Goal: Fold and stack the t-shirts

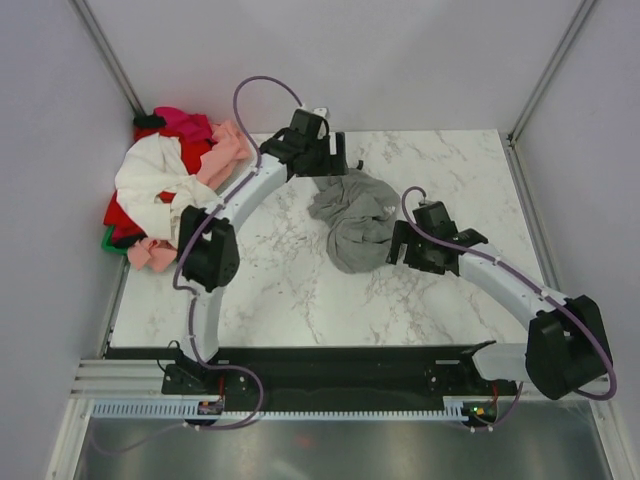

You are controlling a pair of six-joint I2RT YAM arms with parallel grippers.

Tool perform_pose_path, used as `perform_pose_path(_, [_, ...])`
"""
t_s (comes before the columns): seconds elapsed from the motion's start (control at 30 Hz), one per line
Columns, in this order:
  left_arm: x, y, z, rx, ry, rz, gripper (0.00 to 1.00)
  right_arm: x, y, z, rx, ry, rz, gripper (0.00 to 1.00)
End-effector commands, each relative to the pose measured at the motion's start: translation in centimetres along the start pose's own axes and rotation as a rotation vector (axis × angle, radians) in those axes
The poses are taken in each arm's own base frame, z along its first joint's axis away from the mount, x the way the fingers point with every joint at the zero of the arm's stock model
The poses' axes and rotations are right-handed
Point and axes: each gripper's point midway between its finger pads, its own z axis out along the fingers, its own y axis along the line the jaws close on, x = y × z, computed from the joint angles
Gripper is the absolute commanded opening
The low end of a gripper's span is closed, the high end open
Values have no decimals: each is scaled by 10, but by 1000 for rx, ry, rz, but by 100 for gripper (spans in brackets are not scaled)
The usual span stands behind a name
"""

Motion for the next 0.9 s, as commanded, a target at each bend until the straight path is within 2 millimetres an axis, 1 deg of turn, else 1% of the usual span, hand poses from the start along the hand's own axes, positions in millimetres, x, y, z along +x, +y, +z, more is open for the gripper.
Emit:
perform_pose_path(0.0, [-12,-24,66,105,31,-8,94,-2,4,30,-21,18,53,98])
perform_pose_path(0.03, [-7,-28,80,131,56,-20,97,1,7,35,-41,36,54,98])
perform_pose_path(0.07, [-6,-28,91,140,64,-31,98,-1,9,42,-53,25,67,98])
perform_pose_path(0.1, [-20,-38,94,173,33,-42,99,2,7,50,-49,41,76,98])
perform_pose_path(0.13, [0,-36,119,189,85,-55,99,-1,11,54,-63,39,79,97])
perform_pose_path(0.17, [2,-39,126,207,91,-69,99,-3,13,62,-67,44,81,95])
perform_pose_path(0.2, [10,-41,139,235,111,-75,98,-4,14,66,-67,45,80,92])
perform_pose_path(0.27, [13,-45,147,267,111,-83,95,-12,19,76,-69,45,66,86])
perform_pose_path(0.3, [17,-44,150,270,120,-87,89,-15,20,78,-67,43,61,82])
perform_pose_path(0.33, [18,-44,151,273,121,-88,86,-22,24,79,-74,33,58,77])
perform_pose_path(0.37, [18,-45,151,275,120,-91,83,-23,24,83,-73,33,55,75])
perform_pose_path(0.4, [20,-44,153,278,121,-92,74,-25,25,85,-74,32,53,74])
perform_pose_path(0.43, [19,-45,151,282,117,-98,68,-29,27,87,-80,25,53,69])
perform_pose_path(0.47, [18,-45,152,289,118,-107,61,-28,28,92,-81,28,52,64])
perform_pose_path(0.5, [16,-50,149,320,118,-112,42,-29,29,94,-85,32,51,55])
perform_pose_path(0.53, [11,-50,146,329,115,-123,28,-34,32,96,-90,24,51,32])
perform_pose_path(0.57, [-2,-49,136,339,98,-151,11,-35,31,99,-89,31,55,18])
perform_pose_path(0.6, [-10,-49,129,347,87,-165,2,-37,30,99,-87,31,58,2])
perform_pose_path(0.63, [-19,-47,120,350,74,-176,2,-47,31,96,-88,15,61,0])
perform_pose_path(0.67, [-36,-43,107,349,45,-186,2,-54,30,89,-90,6,61,0])
perform_pose_path(0.7, [-61,-47,78,363,-10,-180,2,-68,20,83,-79,-15,87,0])
perform_pose_path(0.73, [-75,-46,59,352,-40,-179,2,-94,18,71,-71,-67,85,0])
perform_pose_path(0.77, [-92,-37,41,335,-78,-175,2,-103,8,51,-43,-74,101,0])
perform_pose_path(0.8, [-121,-38,-3,318,-162,-165,2,-124,-10,36,-12,-119,138,0])
perform_pose_path(0.83, [-133,-33,-24,300,-197,-165,2,-152,-10,12,-13,-186,146,0])
perform_pose_path(0.87, [-141,-19,-43,268,-217,-175,2,-165,-28,-16,42,-234,162,0])
